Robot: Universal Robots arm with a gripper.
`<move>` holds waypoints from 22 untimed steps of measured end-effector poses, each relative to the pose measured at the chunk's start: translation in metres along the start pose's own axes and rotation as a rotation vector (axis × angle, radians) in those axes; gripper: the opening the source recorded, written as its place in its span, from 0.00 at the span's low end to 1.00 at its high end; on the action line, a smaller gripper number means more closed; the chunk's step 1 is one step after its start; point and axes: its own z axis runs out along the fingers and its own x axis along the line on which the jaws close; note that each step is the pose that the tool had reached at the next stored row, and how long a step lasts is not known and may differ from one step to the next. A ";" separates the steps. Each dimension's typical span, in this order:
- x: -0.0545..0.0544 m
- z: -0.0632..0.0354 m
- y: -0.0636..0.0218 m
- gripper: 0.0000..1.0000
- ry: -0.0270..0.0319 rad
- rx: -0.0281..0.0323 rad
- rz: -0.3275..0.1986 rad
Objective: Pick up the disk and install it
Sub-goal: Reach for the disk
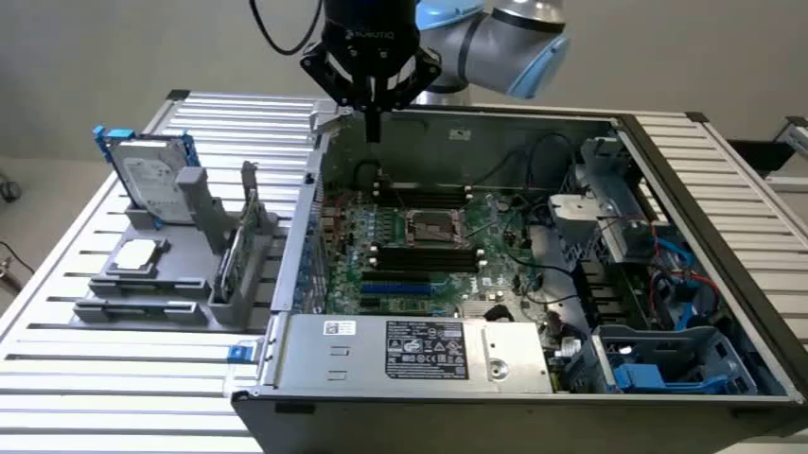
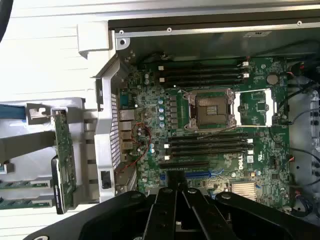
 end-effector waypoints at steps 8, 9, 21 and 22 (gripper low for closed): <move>0.000 0.0000 0.0000 0.11 -0.0001 0.0000 0.000; 0.001 -0.0001 0.0000 0.11 0.0000 0.0001 0.000; 0.051 0.0005 -0.0037 0.11 -0.0001 0.0006 0.000; 0.056 0.0006 -0.0040 0.11 -0.0001 0.0007 0.000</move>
